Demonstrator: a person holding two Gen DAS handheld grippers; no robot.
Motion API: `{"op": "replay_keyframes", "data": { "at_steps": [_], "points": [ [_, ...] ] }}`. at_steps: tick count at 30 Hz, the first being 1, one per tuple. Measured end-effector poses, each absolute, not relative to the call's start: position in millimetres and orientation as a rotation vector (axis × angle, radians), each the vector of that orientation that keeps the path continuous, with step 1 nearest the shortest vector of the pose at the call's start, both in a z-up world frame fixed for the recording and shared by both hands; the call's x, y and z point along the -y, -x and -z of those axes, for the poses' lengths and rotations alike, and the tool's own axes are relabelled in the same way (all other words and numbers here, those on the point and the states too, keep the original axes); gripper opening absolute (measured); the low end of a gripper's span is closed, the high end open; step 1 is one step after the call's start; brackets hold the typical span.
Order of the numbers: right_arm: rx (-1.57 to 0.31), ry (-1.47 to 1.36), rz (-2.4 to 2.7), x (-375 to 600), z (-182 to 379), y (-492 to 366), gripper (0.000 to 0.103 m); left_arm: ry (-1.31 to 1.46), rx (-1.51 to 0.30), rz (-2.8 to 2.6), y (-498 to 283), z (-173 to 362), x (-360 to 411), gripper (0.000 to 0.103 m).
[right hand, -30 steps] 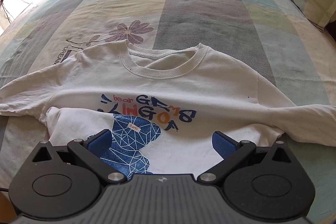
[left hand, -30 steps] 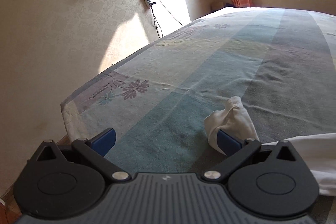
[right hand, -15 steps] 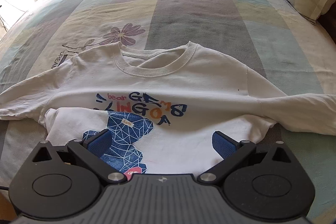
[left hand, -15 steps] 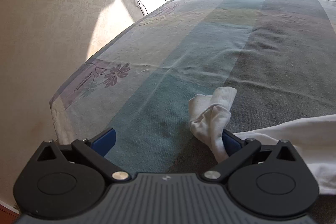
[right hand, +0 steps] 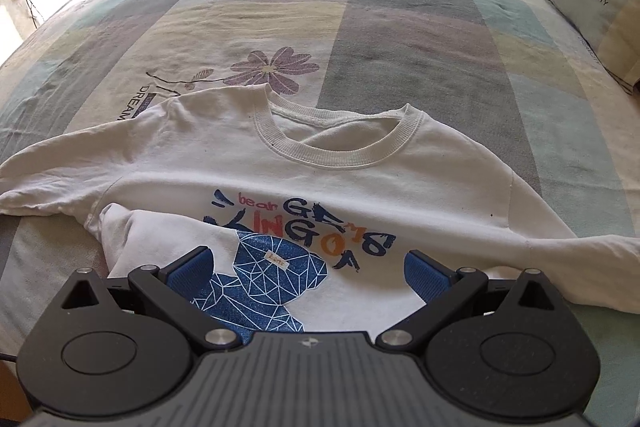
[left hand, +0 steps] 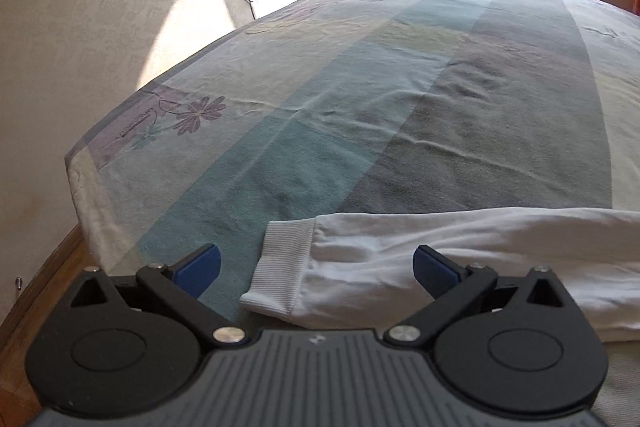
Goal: Fold clothes
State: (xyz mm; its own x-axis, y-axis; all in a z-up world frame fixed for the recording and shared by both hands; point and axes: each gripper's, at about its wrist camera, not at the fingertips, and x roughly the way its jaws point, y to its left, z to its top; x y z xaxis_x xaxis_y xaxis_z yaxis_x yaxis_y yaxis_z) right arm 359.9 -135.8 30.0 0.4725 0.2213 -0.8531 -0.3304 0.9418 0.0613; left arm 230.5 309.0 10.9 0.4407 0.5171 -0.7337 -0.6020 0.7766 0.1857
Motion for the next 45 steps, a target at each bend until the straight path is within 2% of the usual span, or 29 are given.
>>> {"op": "replay_keyframes", "data": {
  "at_steps": [8,15,24,33,38,45],
  "points": [
    [-1.028,0.109,-0.232,173.8,-28.0,-345.6,0.103,0.09,-0.863,-0.194,-295.4,-3.7,-197.0,0.102],
    [-1.064,0.113,-0.183,215.8,0.7,-326.8,0.103,0.105,-0.922,0.036,-313.8,24.4,-120.0,0.102],
    [-1.074,-0.092,-0.252,260.2,36.5,-319.9,0.103,0.155,-0.936,0.01,-308.3,38.7,-115.8,0.102],
    [-0.985,-0.085,-0.408,280.2,39.9,-308.7,0.103,0.131,-0.956,-0.037,-313.3,38.9,-109.4,0.102],
    [-1.03,-0.049,-0.478,287.2,28.4,-316.7,0.103,0.116,-0.968,-0.102,-315.7,25.8,-100.8,0.102],
    [-0.838,-0.074,-0.606,304.4,-22.5,-394.5,0.103,0.157,-0.887,-0.122,-299.1,-1.7,-76.1,0.102]
  ]
}}
